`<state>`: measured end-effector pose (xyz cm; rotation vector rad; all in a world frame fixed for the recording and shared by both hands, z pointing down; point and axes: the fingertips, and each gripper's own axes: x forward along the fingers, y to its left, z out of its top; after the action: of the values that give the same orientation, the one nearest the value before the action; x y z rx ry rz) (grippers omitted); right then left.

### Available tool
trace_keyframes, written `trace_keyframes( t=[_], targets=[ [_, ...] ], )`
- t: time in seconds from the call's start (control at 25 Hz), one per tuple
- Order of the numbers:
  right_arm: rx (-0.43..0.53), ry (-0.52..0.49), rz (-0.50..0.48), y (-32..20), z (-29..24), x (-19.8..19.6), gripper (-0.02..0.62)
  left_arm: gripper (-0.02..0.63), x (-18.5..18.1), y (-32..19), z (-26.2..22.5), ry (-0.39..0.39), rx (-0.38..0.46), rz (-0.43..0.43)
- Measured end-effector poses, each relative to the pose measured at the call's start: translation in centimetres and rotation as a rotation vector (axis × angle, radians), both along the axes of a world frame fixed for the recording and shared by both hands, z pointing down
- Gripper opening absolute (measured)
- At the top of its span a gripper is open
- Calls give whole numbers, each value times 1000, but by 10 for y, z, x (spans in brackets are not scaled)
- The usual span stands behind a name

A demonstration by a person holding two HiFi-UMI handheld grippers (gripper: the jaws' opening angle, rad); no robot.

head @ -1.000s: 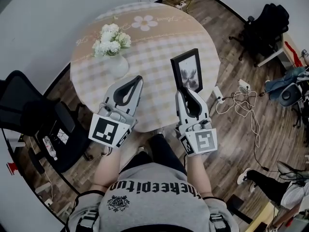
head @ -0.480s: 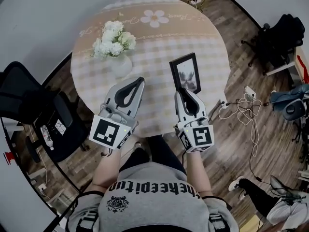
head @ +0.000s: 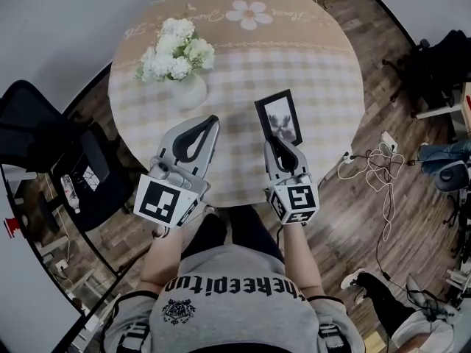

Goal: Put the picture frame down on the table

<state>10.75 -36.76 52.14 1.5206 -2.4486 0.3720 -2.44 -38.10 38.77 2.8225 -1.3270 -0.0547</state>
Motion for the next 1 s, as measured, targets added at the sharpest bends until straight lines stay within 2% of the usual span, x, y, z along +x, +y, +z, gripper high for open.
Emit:
trace_keyframes(
  t=[0.52,1.0],
  targets=[
    [-178,51,-61,-7,73,-14,69,15,-15,-13,20,-14,-50,-51],
    [-281,117,-108,-9,111,-23,69,15,-25,-22,33,-19,-77,-86]
  ],
)
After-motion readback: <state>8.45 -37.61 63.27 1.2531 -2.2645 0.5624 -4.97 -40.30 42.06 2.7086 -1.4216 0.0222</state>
